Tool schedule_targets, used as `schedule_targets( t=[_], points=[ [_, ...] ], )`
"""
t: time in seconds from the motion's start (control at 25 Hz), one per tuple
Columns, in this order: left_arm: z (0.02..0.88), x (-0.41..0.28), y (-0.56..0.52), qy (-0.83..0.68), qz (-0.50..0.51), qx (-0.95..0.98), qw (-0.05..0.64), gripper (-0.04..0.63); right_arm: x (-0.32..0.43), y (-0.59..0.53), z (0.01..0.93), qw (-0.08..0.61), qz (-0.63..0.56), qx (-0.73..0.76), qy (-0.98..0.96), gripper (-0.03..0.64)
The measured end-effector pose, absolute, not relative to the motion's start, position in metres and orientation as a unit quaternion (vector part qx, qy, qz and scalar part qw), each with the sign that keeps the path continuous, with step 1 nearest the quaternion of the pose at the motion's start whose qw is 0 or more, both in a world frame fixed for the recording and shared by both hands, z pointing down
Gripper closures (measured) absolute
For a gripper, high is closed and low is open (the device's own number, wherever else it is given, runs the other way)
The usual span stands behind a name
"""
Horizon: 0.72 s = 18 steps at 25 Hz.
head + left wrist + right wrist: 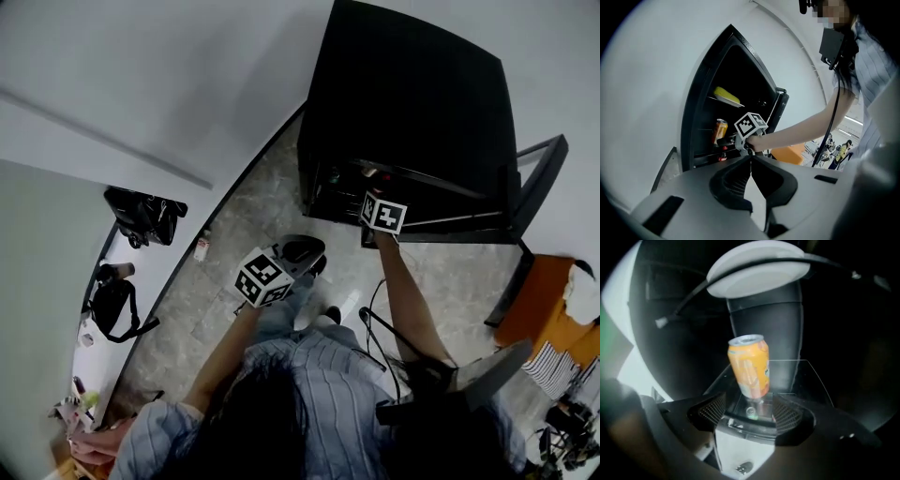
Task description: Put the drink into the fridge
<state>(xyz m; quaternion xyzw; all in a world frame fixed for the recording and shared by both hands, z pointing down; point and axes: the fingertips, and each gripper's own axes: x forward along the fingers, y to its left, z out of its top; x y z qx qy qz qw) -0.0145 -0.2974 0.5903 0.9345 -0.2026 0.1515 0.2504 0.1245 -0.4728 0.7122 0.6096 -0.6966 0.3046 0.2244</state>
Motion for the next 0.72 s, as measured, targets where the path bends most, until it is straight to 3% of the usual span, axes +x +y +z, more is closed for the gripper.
schedule_targets(
  t=[0.6,0.72],
  points=[
    [0.548,-0.014,-0.296,-0.238,0.093,0.939,0.231,0.583,0.076,-0.339,0.607,0.146,0.291,0.536,-0.779,0.307],
    [0.534,-0.012,-0.288,-0.24,0.081,0.942,0.222,0.583,0.072,-0.315,0.587,0.131,0.288,0.524,-0.791,0.333]
  ],
)
